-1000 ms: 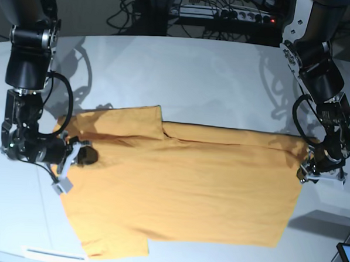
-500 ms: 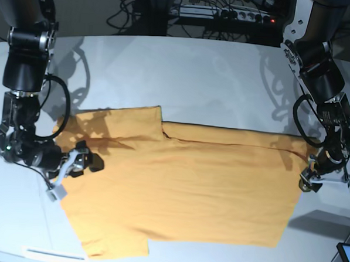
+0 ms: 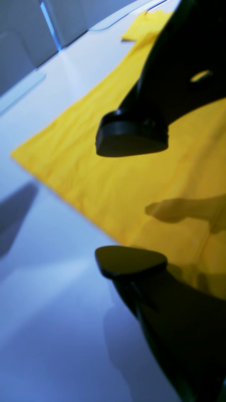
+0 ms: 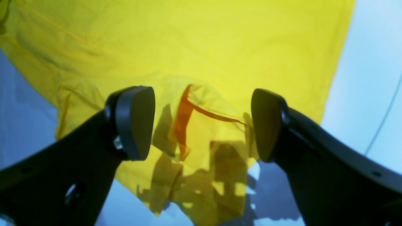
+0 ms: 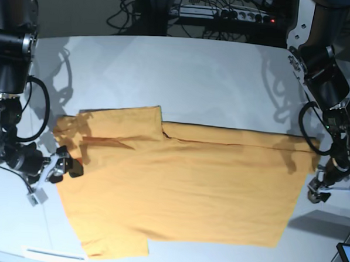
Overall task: Fold the T-shirt properly
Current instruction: 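Lower both grippers onto the folded collar edge and pinch it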
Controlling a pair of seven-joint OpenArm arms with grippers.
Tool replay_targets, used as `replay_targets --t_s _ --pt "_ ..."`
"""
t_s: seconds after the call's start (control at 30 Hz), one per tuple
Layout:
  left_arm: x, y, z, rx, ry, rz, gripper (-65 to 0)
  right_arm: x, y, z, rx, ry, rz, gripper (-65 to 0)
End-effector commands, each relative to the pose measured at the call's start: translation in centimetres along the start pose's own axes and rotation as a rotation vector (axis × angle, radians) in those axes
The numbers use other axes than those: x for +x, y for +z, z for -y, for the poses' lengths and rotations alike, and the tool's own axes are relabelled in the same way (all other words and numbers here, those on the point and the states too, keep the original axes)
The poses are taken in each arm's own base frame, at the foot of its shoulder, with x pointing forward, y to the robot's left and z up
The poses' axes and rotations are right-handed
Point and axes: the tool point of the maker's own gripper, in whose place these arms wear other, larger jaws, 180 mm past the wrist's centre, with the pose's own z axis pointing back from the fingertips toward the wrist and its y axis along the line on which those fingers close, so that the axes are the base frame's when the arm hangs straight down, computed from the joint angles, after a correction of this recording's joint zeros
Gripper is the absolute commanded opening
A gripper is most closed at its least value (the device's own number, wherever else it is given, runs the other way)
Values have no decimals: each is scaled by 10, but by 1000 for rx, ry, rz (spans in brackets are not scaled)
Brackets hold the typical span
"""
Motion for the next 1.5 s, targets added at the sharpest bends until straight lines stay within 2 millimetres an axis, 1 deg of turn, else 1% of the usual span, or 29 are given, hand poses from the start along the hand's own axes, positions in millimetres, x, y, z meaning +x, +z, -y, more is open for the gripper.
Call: replay_targets --t_s 0.0,0.1,0.17,0.2,0.23,0.27,0.3,0.33,0.37,0.43,0.47,0.53,0.57,0.63,0.7,0.77,0.83,0.87,0.93,1.0,1.07,1.17,1.27,1.47 --pt "43 10 18 -50 -19 110 -215 27 10 3 -5 31 70 -192" --pt "52 15 27 -64 -40 137 -215 37 13 4 -11 41 85 -193" --pt "39 16 30 -65 -80 95 -223 37 13 4 -9 42 84 -196" --pt "33 17 34 -71 -110 76 -232 37 13 4 -9 42 84 -196" --pt "28 19 44 -83 -160 64 -250 37 13 3 -8 41 86 -197" --pt "21 22 53 -94 -222 57 -286 39 13 2 -7 46 89 -202" --pt "14 26 62 -108 -277 52 -341 41 14 -1 -7 58 96 -221" --pt "9 32 69 -121 -323 58 -422 45 15 -5 -4 77 105 -264" --pt "6 38 74 -132 -351 75 -501 44 14 -11 2 101 100 -319" --pt "-1 43 73 -137 -366 98 -613 44 11 -25 18 153 88 -434" --pt "-4 44 70 -135 -369 106 -650 41 8 -33 31 180 76 -492" --pt "-13 46 60 -123 -376 116 -650 35 4 -50 55 237 55 -631" --pt "-14 47 55 -110 -388 135 -650 32 3 -57 65 254 47 -650" --pt "-14 49 46 -67 -452 171 -650 31 0 -64 80 272 53 -635" --pt "-24 48 31 0 -537 171 -650 25 -4 -73 103 277 61 -647" --pt "-35 46 22 71 -632 165 -650 18 -10 -80 111 301 58 -649" --pt "-42 44 20 111 -689 157 -650 12 -19 -80 70 310 30 -649" --pt "-47 43 19 121 -695 150 -650 8 -23 -84 65 324 21 -649" --pt "-49 42 21 119 -692 147 -650 6 -32 -93 75 338 19 -649" --pt "-49 41 23 114 -692 148 -650 5 -37 -98 80 332 22 -649" --pt "-49 40 24 113 -689 149 -650 2 -41 -98 82 321 14 -649" --pt "-46 33 25 114 -675 144 -650 -3 -45 -92 75 301 -4 -649" --pt "-51 25 17 127 -658 113 -650 -1 -47 -89 74 284 14 -649" --pt "-49 14 17 129 -636 98 -650 -6 -53 -73 60 235 -4 -649"
